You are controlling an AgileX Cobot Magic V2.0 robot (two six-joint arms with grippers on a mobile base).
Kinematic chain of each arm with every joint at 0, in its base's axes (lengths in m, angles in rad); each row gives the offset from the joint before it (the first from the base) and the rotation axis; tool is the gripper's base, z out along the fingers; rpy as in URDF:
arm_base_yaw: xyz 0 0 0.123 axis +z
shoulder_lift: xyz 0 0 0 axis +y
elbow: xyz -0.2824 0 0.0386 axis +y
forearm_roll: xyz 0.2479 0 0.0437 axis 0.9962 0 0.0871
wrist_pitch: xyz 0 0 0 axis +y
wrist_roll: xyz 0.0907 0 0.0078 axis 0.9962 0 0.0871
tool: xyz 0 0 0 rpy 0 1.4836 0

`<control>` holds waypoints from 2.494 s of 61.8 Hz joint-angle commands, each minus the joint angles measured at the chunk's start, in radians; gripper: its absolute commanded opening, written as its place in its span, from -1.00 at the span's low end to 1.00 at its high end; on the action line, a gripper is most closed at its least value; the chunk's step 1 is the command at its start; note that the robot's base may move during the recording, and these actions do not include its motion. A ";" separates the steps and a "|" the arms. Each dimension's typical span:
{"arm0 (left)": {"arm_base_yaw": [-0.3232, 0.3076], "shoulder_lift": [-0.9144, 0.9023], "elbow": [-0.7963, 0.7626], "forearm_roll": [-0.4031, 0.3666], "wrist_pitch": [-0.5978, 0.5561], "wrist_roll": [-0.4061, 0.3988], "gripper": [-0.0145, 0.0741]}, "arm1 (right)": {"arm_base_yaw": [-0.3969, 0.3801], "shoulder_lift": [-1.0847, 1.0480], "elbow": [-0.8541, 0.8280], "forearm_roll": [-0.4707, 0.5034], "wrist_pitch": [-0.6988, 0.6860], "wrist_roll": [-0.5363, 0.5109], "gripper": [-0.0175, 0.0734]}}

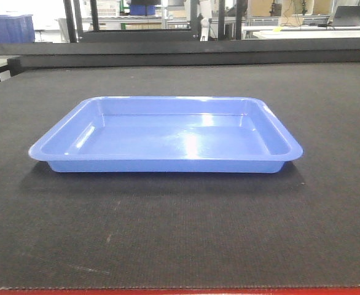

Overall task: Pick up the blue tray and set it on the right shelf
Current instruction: 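Lower both grippers toward the near and far rims of the blue tray, then close both grippers on opposite rims of the blue tray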

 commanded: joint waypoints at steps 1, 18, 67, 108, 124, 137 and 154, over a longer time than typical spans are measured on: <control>0.001 0.038 -0.151 0.050 0.031 0.000 -0.68 | -0.007 -0.003 -0.152 0.003 -0.015 0.003 -0.28; 0.001 0.356 -0.442 0.061 0.151 0.000 0.22 | 0.036 0.254 -0.391 0.004 0.021 0.003 0.64; -0.328 1.405 -1.294 -0.004 0.838 -0.057 0.28 | 0.357 1.384 -1.230 0.006 0.830 0.054 0.69; -0.326 1.888 -1.611 0.093 0.928 -0.177 0.28 | 0.352 1.808 -1.478 -0.172 0.855 0.348 0.69; -0.326 1.962 -1.611 0.072 0.898 -0.177 0.28 | 0.351 1.896 -1.478 -0.172 0.821 0.348 0.69; -0.326 1.992 -1.611 0.061 0.894 -0.177 0.28 | 0.351 1.935 -1.478 -0.172 0.810 0.348 0.69; -0.326 1.998 -1.611 0.055 0.890 -0.177 0.23 | 0.351 1.949 -1.478 -0.171 0.792 0.347 0.50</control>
